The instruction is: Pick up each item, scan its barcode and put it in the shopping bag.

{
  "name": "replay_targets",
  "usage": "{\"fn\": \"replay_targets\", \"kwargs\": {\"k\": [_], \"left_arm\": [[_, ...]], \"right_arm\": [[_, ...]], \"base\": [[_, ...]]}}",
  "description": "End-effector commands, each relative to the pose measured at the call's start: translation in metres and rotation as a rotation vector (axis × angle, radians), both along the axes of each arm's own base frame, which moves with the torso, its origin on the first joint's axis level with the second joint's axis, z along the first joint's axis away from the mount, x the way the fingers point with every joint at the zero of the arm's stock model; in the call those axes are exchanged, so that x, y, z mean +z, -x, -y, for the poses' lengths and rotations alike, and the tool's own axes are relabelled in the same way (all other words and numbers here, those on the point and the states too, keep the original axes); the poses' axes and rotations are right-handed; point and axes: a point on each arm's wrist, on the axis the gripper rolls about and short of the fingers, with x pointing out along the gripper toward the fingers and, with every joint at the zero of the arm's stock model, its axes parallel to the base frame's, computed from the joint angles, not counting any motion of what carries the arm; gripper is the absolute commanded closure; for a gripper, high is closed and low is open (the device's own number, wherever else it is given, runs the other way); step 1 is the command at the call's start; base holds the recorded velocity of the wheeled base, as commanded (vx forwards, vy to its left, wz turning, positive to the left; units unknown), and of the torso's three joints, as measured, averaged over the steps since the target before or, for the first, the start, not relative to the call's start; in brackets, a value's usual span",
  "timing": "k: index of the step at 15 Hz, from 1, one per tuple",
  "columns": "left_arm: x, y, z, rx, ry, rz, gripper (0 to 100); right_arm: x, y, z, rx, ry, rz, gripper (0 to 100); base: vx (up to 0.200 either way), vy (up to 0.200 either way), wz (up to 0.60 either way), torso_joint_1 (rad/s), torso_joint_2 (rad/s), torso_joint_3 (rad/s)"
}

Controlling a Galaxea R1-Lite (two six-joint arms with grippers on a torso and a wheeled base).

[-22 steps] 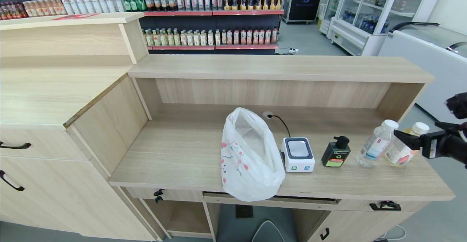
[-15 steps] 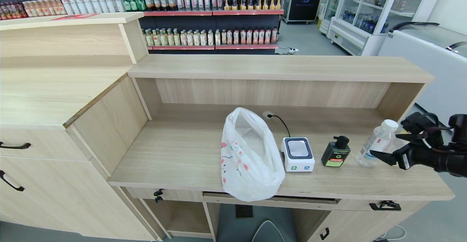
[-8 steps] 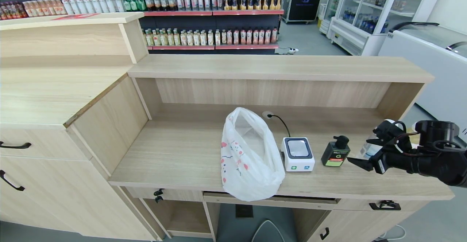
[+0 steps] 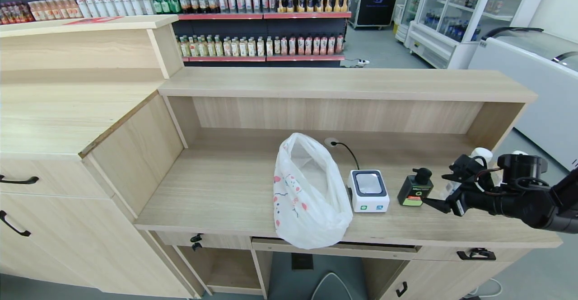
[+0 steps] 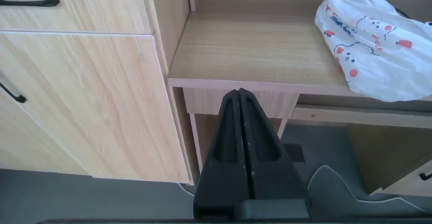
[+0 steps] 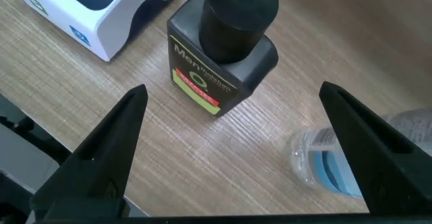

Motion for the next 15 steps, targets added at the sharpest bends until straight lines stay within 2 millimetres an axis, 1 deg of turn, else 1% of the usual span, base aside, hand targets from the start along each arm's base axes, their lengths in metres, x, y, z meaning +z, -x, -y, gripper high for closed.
{"fn": "replay_targets", "kwargs": {"k": [1,2,4,5,10,15], "left_arm": [[0.0,0.0,0.0,0.001,0.001,0.0,100],[0.0,0.0,0.0,0.001,0.0,0.0,100],[0.0,0.0,0.0,0.001,0.0,0.0,100],[0.0,0.0,0.0,0.001,0.0,0.0,100],[0.0,0.0,0.0,0.001,0.0,0.0,100],[0.0,0.0,0.0,0.001,0.0,0.0,100]], "right_arm": [[-0.009,-0.006,-0.002,0.02,-0.009,-0.01,0],[-0.009,-0.014,-0.008,0.05,-0.016,0.003,0],[-0.012,-0.021,-0.014,0.092,-0.026,0.014,0],[-0.017,-0.027,-0.02,0.12,-0.023,0.041,0],[-0.035,-0.039,-0.029,0.146,-0.022,0.032,0],[-0.045,-0.044,-0.035,0.162,-0.025,0.019,0]], "base": [[0.0,0.0,0.0,0.0,0.0,0.0],[0.0,0.0,0.0,0.0,0.0,0.0],[0.0,0.0,0.0,0.0,0.0,0.0],[0.0,0.0,0.0,0.0,0.0,0.0],[0.0,0.0,0.0,0.0,0.0,0.0],[0.0,0.0,0.0,0.0,0.0,0.0]]}}
